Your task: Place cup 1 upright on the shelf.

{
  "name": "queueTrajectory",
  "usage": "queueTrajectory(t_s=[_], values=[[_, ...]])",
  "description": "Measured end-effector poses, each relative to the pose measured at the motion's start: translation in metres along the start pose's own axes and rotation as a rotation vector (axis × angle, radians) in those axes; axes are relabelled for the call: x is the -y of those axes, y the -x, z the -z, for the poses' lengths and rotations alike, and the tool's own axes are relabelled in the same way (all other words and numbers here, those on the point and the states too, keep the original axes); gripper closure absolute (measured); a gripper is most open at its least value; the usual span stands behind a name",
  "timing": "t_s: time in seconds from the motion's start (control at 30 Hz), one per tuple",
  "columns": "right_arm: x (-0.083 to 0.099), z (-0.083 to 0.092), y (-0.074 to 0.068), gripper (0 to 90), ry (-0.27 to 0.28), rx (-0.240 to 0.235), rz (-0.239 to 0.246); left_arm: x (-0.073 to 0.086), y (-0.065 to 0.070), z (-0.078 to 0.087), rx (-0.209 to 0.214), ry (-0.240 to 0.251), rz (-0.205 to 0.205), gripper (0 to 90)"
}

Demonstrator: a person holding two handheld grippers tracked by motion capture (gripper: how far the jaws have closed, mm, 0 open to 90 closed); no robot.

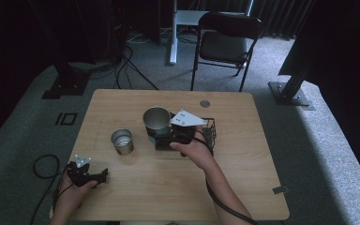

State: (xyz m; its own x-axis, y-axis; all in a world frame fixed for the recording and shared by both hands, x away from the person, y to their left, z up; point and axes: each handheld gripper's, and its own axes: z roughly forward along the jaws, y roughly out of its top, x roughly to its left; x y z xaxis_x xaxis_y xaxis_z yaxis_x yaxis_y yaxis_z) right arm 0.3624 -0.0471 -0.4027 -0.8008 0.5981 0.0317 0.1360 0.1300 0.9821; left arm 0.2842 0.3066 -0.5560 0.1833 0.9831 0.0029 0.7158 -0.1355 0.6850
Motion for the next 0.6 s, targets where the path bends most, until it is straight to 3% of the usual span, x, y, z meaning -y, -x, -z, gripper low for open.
queueTrajectory(t_s=[0.27,0.6], values=[[-0.001,0.008,0.019,12.7,0.004,0.157,-0.006,0.0,0.0,0.0,0.0,0.001,0.0,0.6],[0.004,0.02,0.043,12.6,0.005,0.306,-0.022,0.0,0.0,0.0,0.0,0.0,0.0,0.6]])
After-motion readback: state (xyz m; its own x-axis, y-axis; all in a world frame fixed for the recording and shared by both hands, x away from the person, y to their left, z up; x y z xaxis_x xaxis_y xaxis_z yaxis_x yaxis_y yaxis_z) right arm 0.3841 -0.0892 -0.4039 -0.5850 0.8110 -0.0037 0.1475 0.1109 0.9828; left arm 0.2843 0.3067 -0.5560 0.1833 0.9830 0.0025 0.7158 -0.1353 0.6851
